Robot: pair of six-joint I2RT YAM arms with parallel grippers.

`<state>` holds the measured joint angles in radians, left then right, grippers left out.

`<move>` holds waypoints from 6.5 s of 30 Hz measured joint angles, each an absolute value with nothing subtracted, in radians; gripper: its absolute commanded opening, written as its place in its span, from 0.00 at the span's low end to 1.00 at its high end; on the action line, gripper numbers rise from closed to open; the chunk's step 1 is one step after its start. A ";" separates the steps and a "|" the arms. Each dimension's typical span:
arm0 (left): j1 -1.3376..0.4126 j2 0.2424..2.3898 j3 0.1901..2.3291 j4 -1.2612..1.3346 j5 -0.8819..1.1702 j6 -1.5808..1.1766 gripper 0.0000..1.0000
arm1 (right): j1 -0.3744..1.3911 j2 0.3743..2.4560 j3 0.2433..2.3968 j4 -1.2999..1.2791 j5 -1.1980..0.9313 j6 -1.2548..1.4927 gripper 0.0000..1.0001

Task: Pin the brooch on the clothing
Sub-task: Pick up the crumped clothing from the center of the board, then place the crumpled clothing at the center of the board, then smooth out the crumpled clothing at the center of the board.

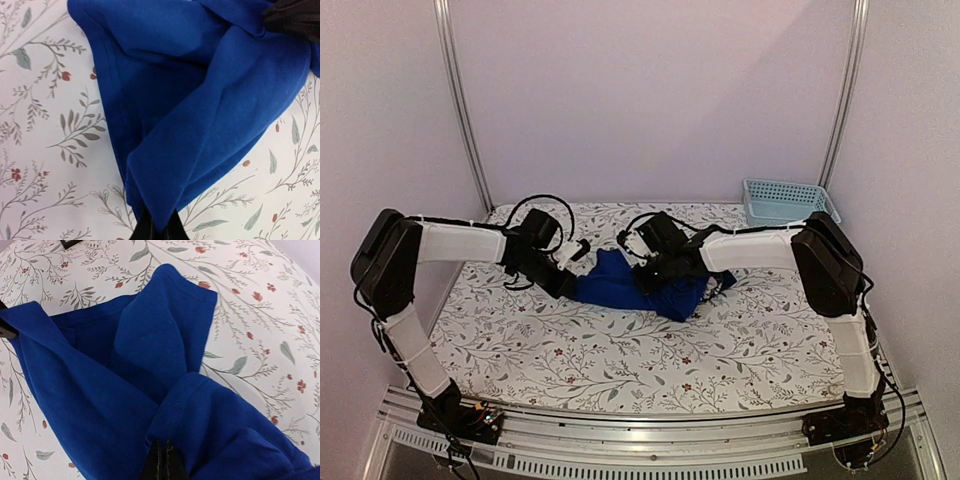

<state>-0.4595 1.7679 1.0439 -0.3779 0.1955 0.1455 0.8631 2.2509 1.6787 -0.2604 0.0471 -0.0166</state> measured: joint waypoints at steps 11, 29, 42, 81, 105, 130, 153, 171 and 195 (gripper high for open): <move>-0.551 1.306 1.176 -0.410 -0.086 0.194 0.00 | 0.751 1.581 1.528 -0.265 0.252 -0.047 0.00; -0.826 0.594 1.280 -0.274 0.070 0.310 0.00 | 0.759 0.895 1.642 -0.337 0.019 -0.151 0.00; -0.751 0.947 1.105 -0.305 -0.286 0.108 0.00 | 0.580 1.208 1.612 -0.295 0.097 -0.202 0.00; -0.738 1.201 0.485 -0.476 -0.318 -0.792 0.38 | 0.542 1.988 1.308 -0.368 0.110 0.097 0.12; -1.176 1.144 0.446 -0.591 -0.259 -1.280 0.39 | 0.385 2.317 1.763 -0.461 0.182 0.078 0.17; -0.484 1.795 1.283 -0.301 -0.202 -0.421 0.42 | 0.748 1.832 1.259 -0.551 0.114 0.234 0.26; -0.336 2.121 1.431 -0.434 -0.216 -0.189 0.54 | 0.746 1.792 1.163 -0.554 0.157 0.273 0.26; -0.246 2.101 1.429 -0.522 -0.052 -0.131 0.00 | 0.746 1.807 1.185 -0.568 0.214 0.206 0.26; -0.287 2.294 1.766 -0.327 -0.273 -0.011 0.00 | 0.645 1.784 1.010 -0.461 0.182 0.311 0.23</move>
